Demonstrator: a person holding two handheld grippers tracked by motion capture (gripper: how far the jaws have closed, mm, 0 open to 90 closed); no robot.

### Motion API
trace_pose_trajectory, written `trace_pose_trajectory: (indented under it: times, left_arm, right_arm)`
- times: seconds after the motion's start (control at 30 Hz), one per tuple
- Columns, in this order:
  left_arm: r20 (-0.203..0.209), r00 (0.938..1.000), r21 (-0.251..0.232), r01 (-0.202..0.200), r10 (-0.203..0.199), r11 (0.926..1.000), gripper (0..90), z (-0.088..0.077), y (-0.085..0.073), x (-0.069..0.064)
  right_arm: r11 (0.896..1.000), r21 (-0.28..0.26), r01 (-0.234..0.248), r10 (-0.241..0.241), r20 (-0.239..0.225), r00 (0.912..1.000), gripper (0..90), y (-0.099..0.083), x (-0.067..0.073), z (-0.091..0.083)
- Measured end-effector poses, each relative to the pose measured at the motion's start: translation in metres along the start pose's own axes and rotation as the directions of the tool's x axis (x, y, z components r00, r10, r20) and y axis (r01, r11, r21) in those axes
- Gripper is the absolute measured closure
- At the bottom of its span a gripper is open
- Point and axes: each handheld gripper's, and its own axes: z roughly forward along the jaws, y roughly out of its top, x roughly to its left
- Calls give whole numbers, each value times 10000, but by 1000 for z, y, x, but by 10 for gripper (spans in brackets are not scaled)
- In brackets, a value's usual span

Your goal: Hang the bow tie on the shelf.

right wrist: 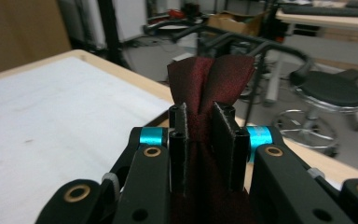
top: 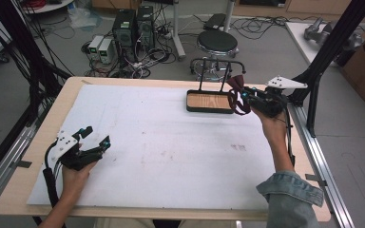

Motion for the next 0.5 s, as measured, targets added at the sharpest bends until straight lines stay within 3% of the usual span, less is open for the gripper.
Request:
trace_pose_trajectory:
  times: [0.17, 0.5]
  left_arm:
    - [10, 10000, -6, 9, -9, 10000, 212, 0, 0, 0]
    - [50, 10000, 12, 1, -1, 10000, 211, 0, 0, 0]
  right_arm:
    - [10000, 43, 32, -34, 530, 9986, 765, 12, -12, 10]
    - [9998, -145, -145, 160, 1074, 9941, 765, 23, -28, 26]
